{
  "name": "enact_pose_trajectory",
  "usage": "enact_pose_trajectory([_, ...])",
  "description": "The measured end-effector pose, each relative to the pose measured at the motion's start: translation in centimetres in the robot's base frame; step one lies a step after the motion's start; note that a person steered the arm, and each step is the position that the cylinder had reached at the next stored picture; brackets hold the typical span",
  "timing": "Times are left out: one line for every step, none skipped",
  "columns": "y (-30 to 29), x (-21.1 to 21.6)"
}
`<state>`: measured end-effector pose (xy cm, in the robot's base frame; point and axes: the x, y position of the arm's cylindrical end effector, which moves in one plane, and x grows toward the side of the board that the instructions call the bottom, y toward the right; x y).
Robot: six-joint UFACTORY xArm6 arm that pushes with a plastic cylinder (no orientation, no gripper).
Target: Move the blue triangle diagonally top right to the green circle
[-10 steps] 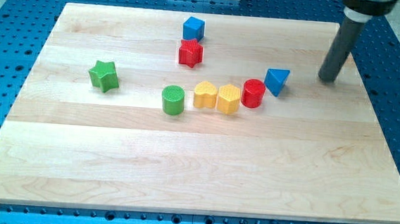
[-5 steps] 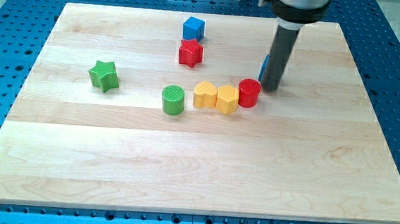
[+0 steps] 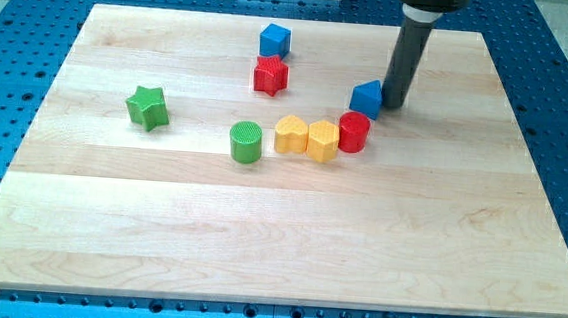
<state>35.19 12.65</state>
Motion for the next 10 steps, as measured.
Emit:
enact_pose_trajectory([-6.1, 1.5])
enact_pose_trajectory([-9.2, 2.2])
enact_pose_trajectory([-5.9, 2.3])
enact_pose_trajectory([-6.9, 3.9])
enact_pose_trajectory([-10.7, 6.0])
enact_pose_trajectory([-10.0, 7.1])
enact_pose_trajectory([-11.7, 8.9])
enact_pose_trajectory([-11.4, 9.6])
enact_pose_trajectory([-10.9, 9.6])
enact_pose_trajectory([-11.1, 11.4])
